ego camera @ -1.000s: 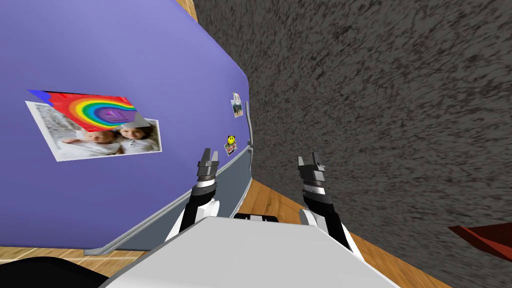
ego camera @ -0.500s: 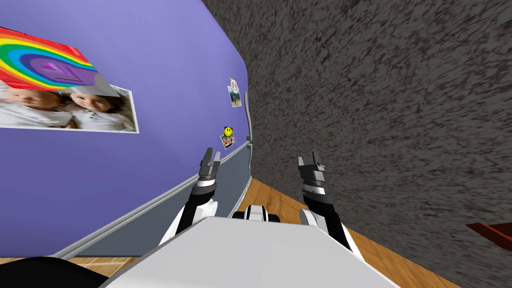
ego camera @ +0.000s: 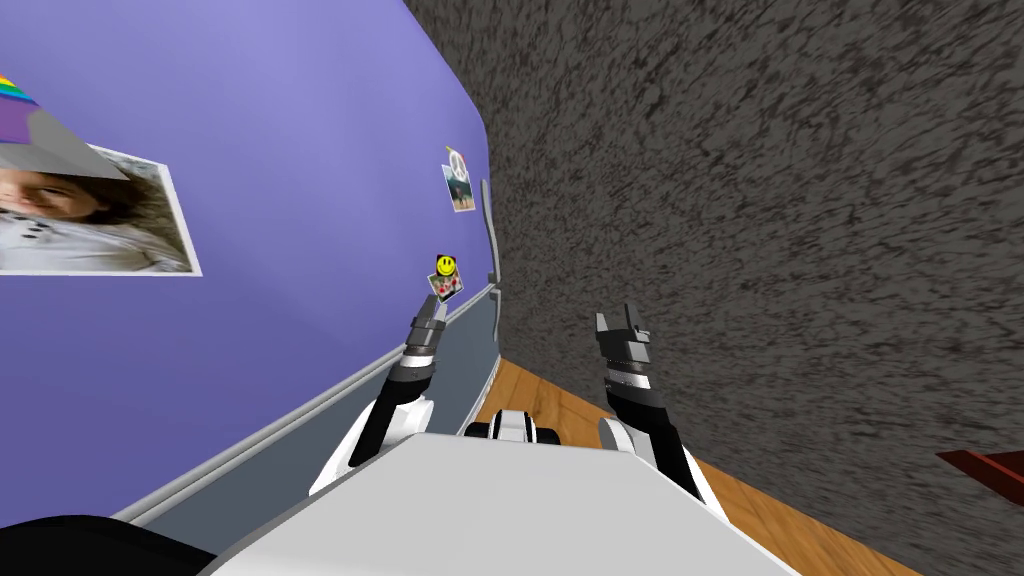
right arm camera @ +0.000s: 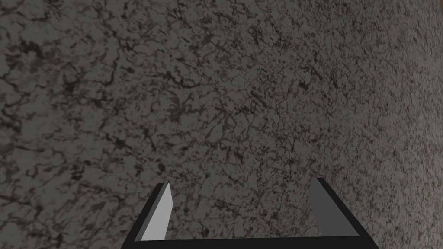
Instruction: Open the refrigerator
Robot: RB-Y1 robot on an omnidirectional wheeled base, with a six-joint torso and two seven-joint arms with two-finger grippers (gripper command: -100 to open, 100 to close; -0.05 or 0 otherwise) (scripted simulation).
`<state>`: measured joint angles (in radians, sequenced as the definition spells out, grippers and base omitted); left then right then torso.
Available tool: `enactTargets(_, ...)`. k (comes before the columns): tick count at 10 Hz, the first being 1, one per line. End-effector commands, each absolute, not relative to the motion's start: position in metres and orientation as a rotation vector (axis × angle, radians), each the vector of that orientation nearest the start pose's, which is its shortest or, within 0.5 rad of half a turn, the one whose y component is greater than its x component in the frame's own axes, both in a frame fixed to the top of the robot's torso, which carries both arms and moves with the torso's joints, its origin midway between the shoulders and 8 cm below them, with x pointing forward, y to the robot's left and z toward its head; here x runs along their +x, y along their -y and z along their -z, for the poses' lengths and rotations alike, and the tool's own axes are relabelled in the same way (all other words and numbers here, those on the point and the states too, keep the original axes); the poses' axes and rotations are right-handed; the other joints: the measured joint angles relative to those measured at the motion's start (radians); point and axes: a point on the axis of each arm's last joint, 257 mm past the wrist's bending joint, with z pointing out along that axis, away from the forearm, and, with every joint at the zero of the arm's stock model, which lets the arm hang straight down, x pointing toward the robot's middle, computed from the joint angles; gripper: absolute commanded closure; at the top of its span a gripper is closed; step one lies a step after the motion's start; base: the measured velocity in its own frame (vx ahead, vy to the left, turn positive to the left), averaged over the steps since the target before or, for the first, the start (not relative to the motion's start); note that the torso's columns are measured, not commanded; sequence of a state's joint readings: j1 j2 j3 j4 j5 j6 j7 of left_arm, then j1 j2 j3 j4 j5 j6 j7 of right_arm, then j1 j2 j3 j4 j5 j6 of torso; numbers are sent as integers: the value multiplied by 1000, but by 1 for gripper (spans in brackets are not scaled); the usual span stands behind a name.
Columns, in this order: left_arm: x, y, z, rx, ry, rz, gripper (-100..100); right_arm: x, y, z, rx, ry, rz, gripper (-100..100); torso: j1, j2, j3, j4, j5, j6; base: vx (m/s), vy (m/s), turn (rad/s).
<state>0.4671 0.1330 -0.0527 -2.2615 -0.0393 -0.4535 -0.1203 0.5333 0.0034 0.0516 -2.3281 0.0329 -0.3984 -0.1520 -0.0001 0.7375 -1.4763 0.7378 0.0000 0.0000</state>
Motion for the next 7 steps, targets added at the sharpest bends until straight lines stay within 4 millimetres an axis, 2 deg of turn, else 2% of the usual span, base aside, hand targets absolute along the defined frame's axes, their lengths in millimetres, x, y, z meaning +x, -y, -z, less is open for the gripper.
enactTargets(1, 374, -241, -4, -540, -846, 1203, -100, 351, 264, -15, 779, -641, -1440, 0, 0, 0, 0, 0, 0, 0, 86, -14, -46)
enactTargets(7, 399, -241, 14, -614, -926, 1170, -100, 351, 264, -15, 779, -641, -1440, 0, 0, 0, 0, 0, 0, 0, 87, -16, -42)
